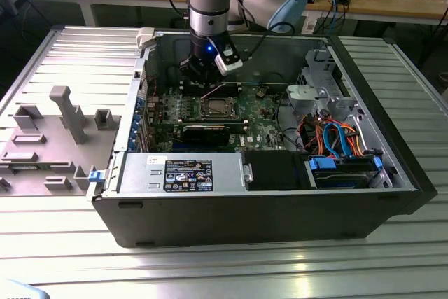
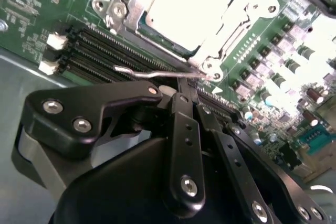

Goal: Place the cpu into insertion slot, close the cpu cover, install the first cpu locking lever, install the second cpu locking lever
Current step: 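Install the first cpu locking lever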

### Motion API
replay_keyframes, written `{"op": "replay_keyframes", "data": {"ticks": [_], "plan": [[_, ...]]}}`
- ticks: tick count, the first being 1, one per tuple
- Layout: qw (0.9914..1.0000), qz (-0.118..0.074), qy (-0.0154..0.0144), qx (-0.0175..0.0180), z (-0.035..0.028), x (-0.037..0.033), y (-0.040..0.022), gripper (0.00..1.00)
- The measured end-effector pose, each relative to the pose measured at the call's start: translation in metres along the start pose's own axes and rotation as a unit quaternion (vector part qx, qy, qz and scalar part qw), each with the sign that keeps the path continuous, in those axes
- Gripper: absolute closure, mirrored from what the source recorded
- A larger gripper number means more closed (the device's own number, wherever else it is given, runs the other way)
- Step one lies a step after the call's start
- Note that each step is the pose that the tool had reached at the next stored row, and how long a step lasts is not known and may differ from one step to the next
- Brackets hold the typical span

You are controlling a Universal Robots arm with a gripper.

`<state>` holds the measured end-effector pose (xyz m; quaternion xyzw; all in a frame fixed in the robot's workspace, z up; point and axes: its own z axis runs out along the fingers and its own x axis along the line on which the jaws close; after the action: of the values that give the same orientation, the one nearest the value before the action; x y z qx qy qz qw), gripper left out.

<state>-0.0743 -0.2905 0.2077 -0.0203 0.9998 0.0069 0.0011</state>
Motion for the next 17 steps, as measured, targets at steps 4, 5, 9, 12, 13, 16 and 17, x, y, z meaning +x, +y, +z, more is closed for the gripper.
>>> {"op": "replay_keyframes", "data": {"ticks": [4,5,9,12,13,16,17], "plan": [[1.0,0.0,-0.0023,0.0003,-0.0136,0.0005,0.0002,0.89],[0.99999,0.0,-0.0032,0.0003,-0.0153,0.0011,0.0003,0.89],[0.99999,0.0,-0.004,0.0003,-0.016,0.0031,-0.0041,0.89],[0.99999,0.0,-0.0041,0.0002,-0.015,0.0033,-0.0085,0.89],[0.99999,0.0,-0.0039,0.0003,-0.0139,0.0033,-0.0085,0.89],[1.0,0.0,-0.0031,0.0003,-0.0104,0.0033,-0.0086,0.89],[1.0,0.0,-0.0029,0.0003,-0.0095,0.0033,-0.0086,0.89]]}}
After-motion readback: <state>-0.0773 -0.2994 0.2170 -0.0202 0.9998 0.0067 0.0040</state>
